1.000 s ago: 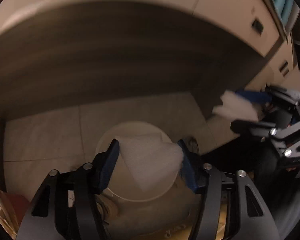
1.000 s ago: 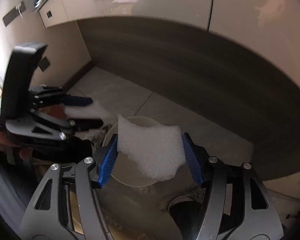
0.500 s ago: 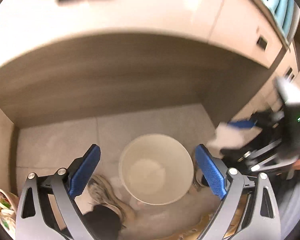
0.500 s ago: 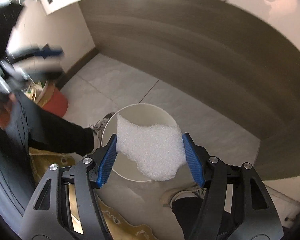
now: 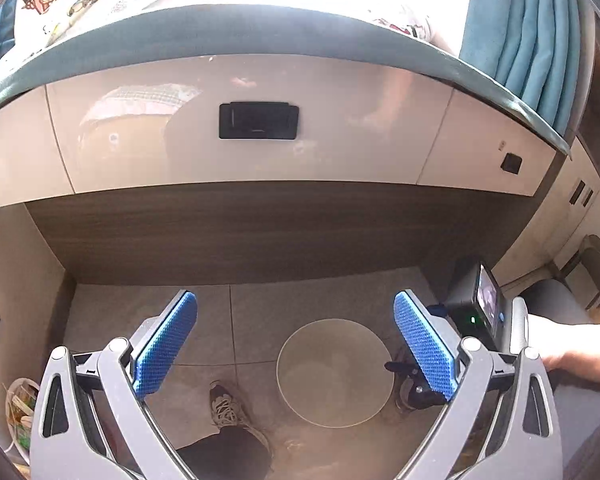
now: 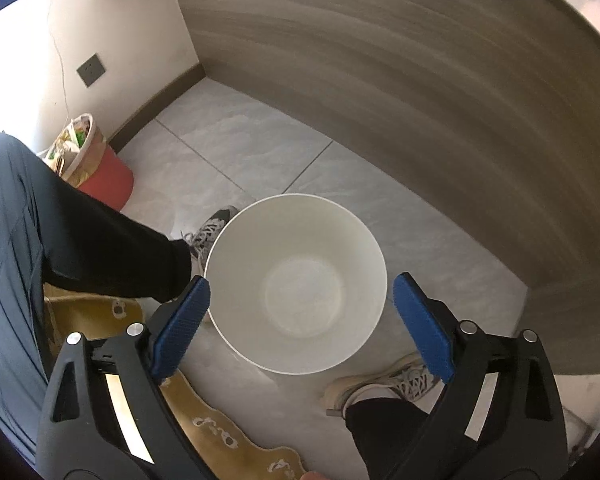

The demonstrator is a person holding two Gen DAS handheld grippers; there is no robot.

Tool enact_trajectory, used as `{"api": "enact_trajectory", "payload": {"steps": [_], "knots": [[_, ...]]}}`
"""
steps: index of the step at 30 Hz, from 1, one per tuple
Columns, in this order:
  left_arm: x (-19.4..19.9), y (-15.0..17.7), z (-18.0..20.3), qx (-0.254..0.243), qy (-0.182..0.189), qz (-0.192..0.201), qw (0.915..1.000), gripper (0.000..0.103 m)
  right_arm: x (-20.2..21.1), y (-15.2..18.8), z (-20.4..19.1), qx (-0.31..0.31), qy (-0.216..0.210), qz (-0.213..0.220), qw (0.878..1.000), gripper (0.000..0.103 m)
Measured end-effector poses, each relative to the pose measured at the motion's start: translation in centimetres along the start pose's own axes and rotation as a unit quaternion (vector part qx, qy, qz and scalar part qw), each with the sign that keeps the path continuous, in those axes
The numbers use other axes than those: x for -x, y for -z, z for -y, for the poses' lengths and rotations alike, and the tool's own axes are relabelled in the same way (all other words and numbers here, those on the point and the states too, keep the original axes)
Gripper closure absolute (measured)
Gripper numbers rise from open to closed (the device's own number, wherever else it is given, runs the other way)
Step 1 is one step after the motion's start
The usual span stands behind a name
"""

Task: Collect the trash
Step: 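Grasp the white tissue on the bed with the left gripper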

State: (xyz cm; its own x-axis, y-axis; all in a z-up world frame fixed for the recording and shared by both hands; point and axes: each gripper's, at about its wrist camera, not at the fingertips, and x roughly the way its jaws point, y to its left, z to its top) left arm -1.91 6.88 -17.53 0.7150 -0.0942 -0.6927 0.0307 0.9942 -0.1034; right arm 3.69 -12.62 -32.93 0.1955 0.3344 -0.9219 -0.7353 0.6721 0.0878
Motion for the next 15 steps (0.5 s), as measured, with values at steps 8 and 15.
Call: {"api": "enact_trajectory", "payload": {"steps": [8, 15], "knots": [[0.4, -1.5, 1.1, -0.023, 0.010, 0.005, 0.9997, 0.006, 4.3, -0.3, 0.8, -0.050, -0.015, 0.045, 0.998, 0.014], [0.2, -4.6, 3.5, -0.053, 0.035, -0.015, 0.9979, 0.006, 14.7, 0.0, 1.7, -0.067, -0.040, 0.117, 0.990, 0.005]]}}
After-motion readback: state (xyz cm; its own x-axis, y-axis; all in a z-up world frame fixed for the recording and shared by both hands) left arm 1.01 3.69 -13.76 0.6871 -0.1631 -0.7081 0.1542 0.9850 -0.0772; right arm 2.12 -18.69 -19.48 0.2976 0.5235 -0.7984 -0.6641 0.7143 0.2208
